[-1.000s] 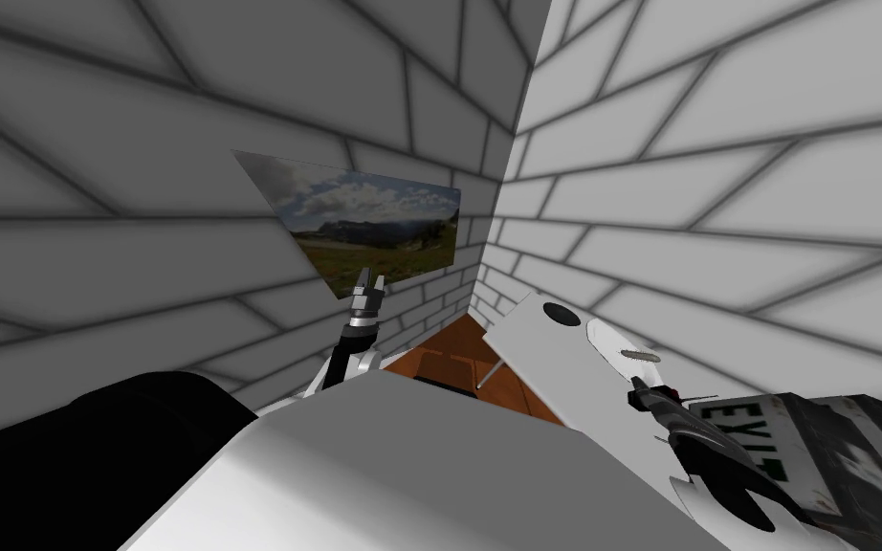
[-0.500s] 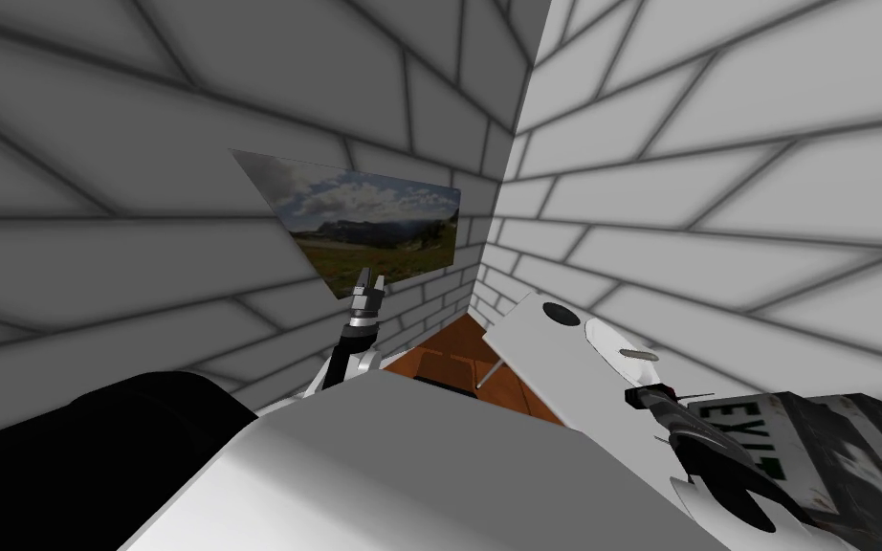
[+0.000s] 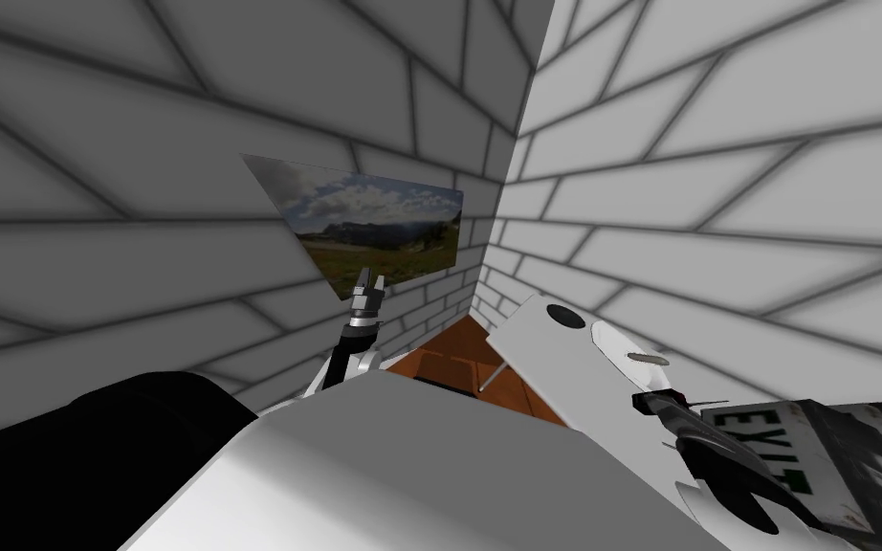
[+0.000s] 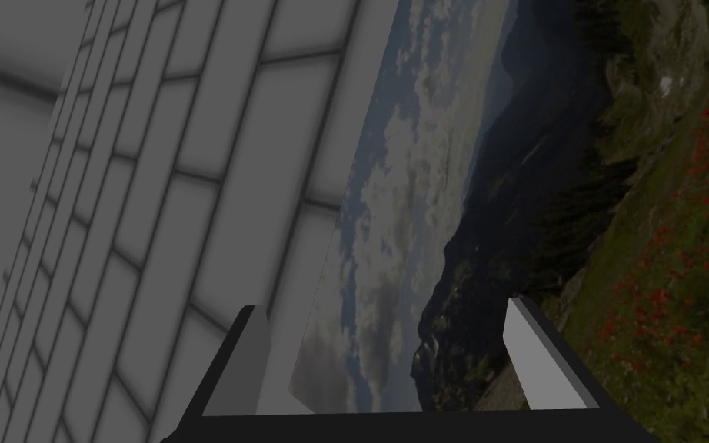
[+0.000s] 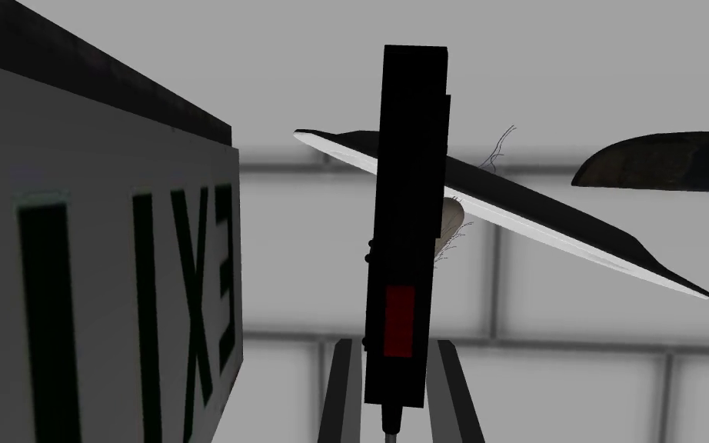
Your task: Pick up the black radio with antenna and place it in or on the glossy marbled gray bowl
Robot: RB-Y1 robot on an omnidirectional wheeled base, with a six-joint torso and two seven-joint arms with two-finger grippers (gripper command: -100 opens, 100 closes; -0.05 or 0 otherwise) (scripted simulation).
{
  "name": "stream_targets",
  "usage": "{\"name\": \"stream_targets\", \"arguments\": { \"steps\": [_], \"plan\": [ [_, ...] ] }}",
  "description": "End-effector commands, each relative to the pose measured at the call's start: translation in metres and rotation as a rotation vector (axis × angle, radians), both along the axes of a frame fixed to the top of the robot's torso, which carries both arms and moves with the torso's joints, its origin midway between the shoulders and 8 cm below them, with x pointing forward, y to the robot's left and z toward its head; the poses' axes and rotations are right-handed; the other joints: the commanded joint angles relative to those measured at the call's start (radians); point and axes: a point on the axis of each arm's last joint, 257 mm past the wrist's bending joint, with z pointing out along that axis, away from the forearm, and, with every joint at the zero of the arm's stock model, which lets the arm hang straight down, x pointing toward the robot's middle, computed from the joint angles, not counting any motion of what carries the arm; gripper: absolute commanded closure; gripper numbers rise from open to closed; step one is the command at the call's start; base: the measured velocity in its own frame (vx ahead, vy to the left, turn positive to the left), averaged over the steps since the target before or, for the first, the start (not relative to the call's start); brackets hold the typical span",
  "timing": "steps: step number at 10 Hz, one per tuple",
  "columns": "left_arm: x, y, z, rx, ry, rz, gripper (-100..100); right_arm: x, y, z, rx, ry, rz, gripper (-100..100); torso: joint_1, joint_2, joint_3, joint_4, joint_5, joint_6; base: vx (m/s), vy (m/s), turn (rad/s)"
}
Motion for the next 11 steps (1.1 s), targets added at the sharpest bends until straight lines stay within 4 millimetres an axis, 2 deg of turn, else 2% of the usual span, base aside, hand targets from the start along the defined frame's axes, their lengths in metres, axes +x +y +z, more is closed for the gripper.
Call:
{"name": "stream_targets", "arguments": {
  "steps": [1, 4, 6, 9, 11],
  "plan": [
    [0.000, 0.000, 0.000, 0.000, 0.000, 0.000, 0, -0.013, -0.004, -0.006, -0.037, 0.062, -0.022, 100, 0.000, 0.000, 0.000, 0.000, 0.000, 0.000, 0.042, 0.161, 0.051],
    [0.000, 0.000, 0.000, 0.000, 0.000, 0.000, 0, -0.031, -0.014, -0.007, -0.111, 0.155, -0.052, 100, 0.010, -0.004, -0.004, -0.005, -0.008, -0.003, 0.041, 0.224, 0.052],
    [0.000, 0.000, 0.000, 0.000, 0.000, 0.000, 0, -0.045, -0.021, -0.007, -0.165, 0.224, -0.078, 100, 0.008, -0.006, -0.006, -0.006, -0.009, -0.003, 0.058, 0.205, 0.050],
    [0.000, 0.000, 0.000, 0.000, 0.000, 0.000, 0, -0.061, -0.033, -0.004, -0.224, 0.293, -0.114, 100, 0.003, -0.006, -0.006, -0.007, -0.010, -0.004, 0.032, 0.137, 0.063],
    [0.000, 0.000, 0.000, 0.000, 0.000, 0.000, 0, -0.069, -0.049, 0.010, -0.275, 0.317, -0.154, 100, 0.000, -0.009, -0.008, -0.008, -0.010, -0.004, 0.093, 0.082, 0.163]
  ]
}}
